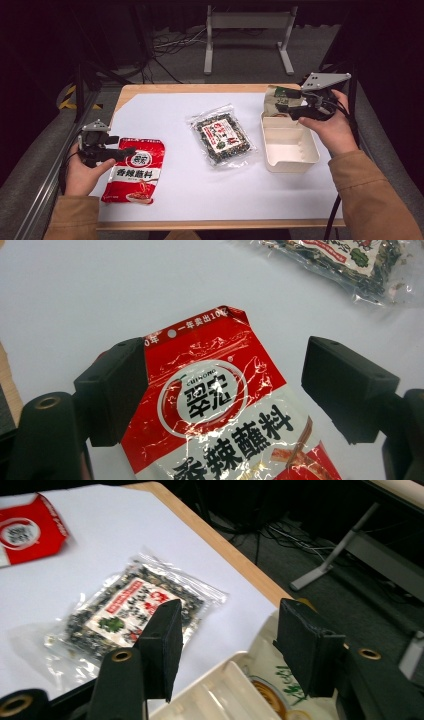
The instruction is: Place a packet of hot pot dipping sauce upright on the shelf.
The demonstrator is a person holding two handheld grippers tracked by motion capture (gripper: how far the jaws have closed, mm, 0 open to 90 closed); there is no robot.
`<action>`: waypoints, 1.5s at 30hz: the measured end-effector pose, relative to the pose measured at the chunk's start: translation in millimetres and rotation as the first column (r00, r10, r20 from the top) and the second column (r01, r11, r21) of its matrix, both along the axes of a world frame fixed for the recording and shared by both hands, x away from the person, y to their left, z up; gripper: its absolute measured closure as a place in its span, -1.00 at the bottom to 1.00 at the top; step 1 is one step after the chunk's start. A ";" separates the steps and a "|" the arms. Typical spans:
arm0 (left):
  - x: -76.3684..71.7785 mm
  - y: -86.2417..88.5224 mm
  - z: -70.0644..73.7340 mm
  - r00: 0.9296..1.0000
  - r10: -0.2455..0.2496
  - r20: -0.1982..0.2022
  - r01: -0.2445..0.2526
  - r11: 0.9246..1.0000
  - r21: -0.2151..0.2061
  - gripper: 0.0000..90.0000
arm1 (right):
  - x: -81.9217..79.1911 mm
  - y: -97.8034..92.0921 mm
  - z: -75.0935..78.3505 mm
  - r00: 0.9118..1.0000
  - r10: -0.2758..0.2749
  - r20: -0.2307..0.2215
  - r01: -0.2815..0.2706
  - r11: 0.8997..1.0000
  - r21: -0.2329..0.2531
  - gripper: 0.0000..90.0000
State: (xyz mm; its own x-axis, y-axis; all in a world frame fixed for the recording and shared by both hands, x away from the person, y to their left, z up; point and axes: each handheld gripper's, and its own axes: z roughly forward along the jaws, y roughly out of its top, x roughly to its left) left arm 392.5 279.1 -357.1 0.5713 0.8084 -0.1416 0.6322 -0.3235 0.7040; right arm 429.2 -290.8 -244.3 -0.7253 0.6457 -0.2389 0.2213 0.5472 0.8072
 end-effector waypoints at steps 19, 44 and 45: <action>14.1 3.2 -5.8 1.000 0.020 0.008 -0.020 1.000 0.021 -0.54 | -44.3 27.4 -16.6 0.992 0.110 -0.061 -0.101 0.986 0.131 -0.04; 58.7 33.8 -44.4 0.996 0.054 -0.066 -0.056 0.998 -0.025 -0.39 | -62.8 51.9 -48.0 0.981 0.164 -0.104 -0.152 0.982 0.116 -0.11; 59.8 34.6 -46.0 0.996 0.053 -0.072 -0.055 0.998 -0.031 -0.37 | -62.5 53.2 -49.2 0.980 0.167 -0.106 -0.155 0.981 0.114 -0.11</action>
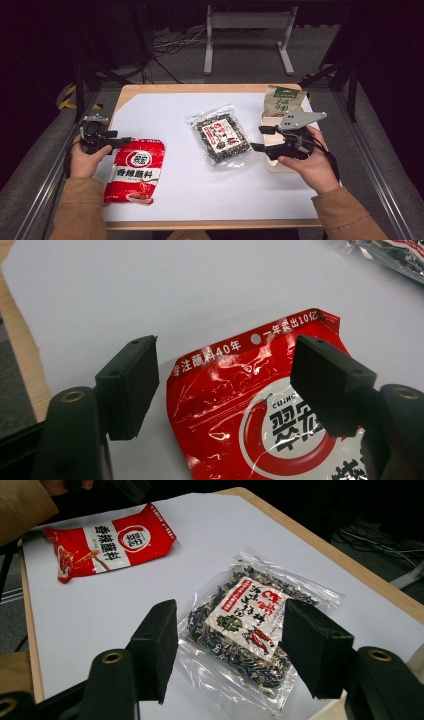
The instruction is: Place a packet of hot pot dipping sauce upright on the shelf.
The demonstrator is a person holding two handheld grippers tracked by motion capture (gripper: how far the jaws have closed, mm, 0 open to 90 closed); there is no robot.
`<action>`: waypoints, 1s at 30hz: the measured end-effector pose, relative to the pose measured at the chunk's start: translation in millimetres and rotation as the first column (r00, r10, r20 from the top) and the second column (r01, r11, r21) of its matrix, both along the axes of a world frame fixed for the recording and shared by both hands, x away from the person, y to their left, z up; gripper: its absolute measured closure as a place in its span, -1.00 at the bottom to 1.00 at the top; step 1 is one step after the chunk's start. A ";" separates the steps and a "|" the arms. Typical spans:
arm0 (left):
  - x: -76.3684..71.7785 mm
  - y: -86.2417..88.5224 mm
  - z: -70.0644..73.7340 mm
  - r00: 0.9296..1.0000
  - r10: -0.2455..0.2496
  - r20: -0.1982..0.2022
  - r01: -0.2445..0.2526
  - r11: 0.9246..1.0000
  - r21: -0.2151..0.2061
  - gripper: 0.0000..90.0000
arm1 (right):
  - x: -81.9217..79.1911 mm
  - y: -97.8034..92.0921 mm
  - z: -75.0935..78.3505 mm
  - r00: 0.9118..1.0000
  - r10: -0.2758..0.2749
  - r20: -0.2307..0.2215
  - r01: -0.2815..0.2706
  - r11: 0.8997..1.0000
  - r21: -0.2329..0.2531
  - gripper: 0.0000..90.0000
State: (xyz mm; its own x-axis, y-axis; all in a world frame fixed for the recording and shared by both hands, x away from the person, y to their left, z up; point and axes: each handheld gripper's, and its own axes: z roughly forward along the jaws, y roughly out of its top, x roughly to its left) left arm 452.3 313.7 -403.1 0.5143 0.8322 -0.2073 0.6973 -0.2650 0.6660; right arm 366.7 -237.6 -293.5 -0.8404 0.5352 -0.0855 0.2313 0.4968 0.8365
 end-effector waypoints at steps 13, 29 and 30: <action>10.8 15.1 -23.2 0.997 -0.004 -0.083 -0.006 0.992 -0.124 -0.07 | 2.2 14.3 -17.5 0.999 0.031 -0.031 -0.032 0.999 -0.005 -0.11; 21.7 10.7 -38.0 0.991 -0.026 -0.128 0.010 0.993 -0.120 -0.17 | 3.7 18.4 -24.9 0.998 0.038 -0.059 -0.039 0.999 -0.020 -0.12; 21.8 10.9 -38.3 0.991 -0.036 -0.128 0.020 0.992 -0.126 -0.15 | 3.8 18.3 -25.4 0.997 0.038 -0.060 -0.039 0.999 -0.020 -0.12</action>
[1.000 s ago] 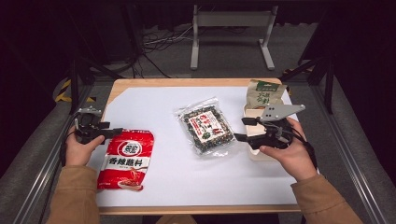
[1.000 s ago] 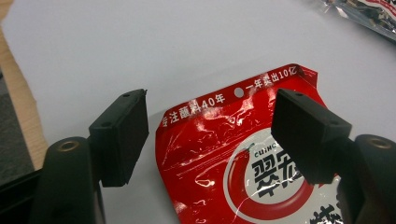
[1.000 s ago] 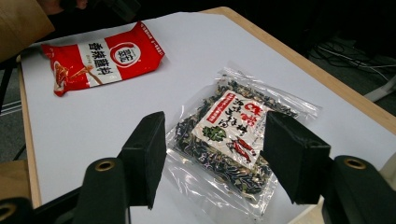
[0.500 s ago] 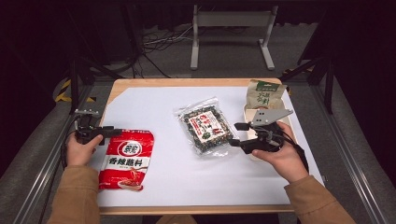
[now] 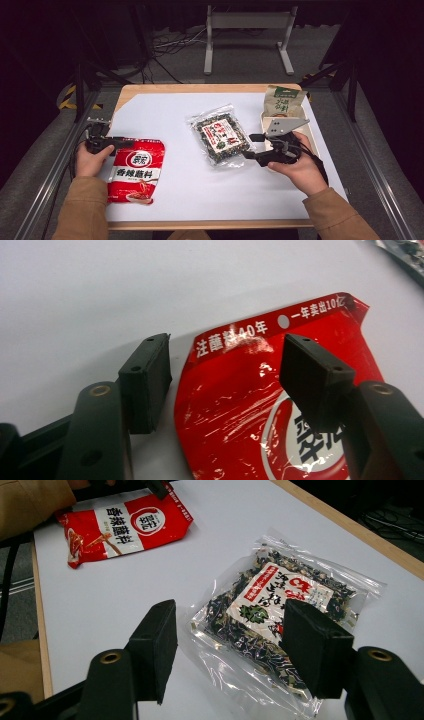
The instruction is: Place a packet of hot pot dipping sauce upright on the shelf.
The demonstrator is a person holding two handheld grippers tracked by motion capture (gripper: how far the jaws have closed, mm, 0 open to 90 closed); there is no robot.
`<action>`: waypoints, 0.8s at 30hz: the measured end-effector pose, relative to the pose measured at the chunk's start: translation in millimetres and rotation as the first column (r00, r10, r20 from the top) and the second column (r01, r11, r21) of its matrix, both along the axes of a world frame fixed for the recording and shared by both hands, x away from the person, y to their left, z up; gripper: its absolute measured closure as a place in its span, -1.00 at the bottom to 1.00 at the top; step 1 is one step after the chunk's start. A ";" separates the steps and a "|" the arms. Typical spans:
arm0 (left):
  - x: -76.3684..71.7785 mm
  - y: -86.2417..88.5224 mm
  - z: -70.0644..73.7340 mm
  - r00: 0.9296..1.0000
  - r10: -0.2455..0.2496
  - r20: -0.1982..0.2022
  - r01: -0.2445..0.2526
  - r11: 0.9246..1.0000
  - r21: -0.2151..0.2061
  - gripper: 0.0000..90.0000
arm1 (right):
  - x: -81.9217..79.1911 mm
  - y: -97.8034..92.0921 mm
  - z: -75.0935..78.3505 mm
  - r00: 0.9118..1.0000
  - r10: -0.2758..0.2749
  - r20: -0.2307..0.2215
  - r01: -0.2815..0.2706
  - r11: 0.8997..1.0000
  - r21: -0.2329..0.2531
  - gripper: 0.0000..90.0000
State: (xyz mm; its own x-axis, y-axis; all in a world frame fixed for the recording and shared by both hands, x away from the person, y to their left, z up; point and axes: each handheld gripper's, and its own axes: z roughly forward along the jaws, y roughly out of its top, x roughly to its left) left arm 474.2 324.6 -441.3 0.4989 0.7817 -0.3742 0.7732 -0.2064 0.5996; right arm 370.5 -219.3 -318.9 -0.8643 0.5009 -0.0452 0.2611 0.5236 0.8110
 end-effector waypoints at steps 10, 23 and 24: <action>-0.4 -1.4 -3.7 1.000 -0.011 -0.005 0.011 1.000 0.009 0.03 | 0.9 -0.3 -1.5 1.000 0.003 -0.007 -0.003 1.000 0.007 -0.12; -12.0 -5.1 0.0 0.996 0.013 0.088 -0.018 0.999 0.050 0.65 | 1.6 1.5 -4.6 1.000 0.010 -0.006 -0.010 1.000 0.015 -0.09; -12.3 -5.5 0.0 0.996 0.008 0.091 -0.013 0.998 0.054 0.69 | 1.5 1.8 -4.8 1.000 0.012 -0.006 -0.012 1.000 0.016 -0.07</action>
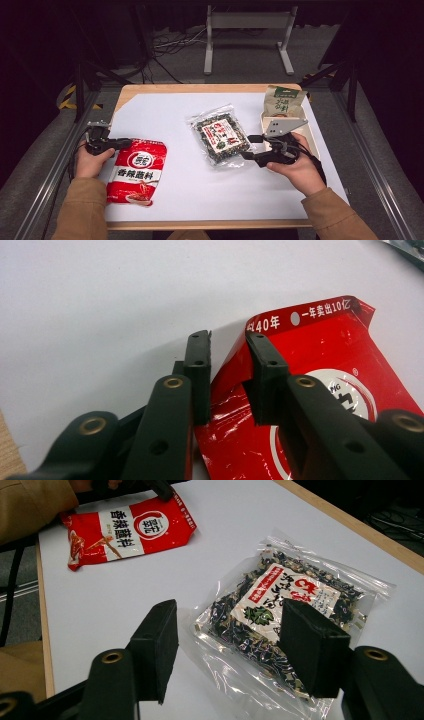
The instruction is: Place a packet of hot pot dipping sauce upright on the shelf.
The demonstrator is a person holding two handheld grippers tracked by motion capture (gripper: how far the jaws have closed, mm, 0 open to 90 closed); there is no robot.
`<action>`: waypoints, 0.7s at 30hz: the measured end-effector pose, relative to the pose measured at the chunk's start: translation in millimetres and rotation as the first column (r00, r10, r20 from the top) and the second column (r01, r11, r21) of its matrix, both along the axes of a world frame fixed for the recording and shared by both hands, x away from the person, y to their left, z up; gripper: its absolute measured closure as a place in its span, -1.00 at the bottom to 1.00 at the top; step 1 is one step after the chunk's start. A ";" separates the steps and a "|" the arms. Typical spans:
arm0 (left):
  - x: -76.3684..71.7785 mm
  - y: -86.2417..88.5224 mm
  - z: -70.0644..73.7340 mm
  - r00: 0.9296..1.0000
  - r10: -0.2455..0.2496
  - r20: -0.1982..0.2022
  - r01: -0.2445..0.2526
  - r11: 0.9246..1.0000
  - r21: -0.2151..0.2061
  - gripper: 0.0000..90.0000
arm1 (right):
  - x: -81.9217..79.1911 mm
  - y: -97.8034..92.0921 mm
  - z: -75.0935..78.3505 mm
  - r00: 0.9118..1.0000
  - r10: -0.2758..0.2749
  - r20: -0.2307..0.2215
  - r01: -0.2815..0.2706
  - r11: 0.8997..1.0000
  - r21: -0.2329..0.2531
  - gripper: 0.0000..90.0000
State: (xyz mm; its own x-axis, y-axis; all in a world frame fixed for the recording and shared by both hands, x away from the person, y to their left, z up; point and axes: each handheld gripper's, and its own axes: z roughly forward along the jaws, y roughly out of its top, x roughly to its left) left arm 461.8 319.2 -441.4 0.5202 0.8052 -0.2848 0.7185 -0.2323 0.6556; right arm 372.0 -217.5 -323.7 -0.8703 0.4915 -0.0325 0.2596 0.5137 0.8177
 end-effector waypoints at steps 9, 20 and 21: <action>-6.2 3.7 10.2 0.999 -0.016 0.041 0.016 1.000 -0.010 0.98 | -0.4 2.6 -0.1 1.000 0.025 -0.001 -0.025 1.000 0.004 0.14; -19.7 -2.0 38.1 0.991 -0.013 0.130 0.020 0.998 -0.052 0.99 | -1.3 10.9 1.3 0.998 0.051 -0.036 -0.050 0.998 0.024 0.17; -21.0 -2.6 40.7 0.991 -0.018 0.136 0.025 0.998 -0.050 0.99 | -1.4 12.2 1.8 0.998 0.052 -0.035 -0.051 0.998 0.029 0.16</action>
State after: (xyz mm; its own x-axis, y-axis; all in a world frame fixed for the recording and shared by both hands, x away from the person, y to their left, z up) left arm 440.8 316.5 -400.7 0.5738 0.7795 -0.2510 0.6175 -0.2105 0.7579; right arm 370.6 -205.3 -322.0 -0.8947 0.4465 0.0120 0.2627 0.5041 0.8228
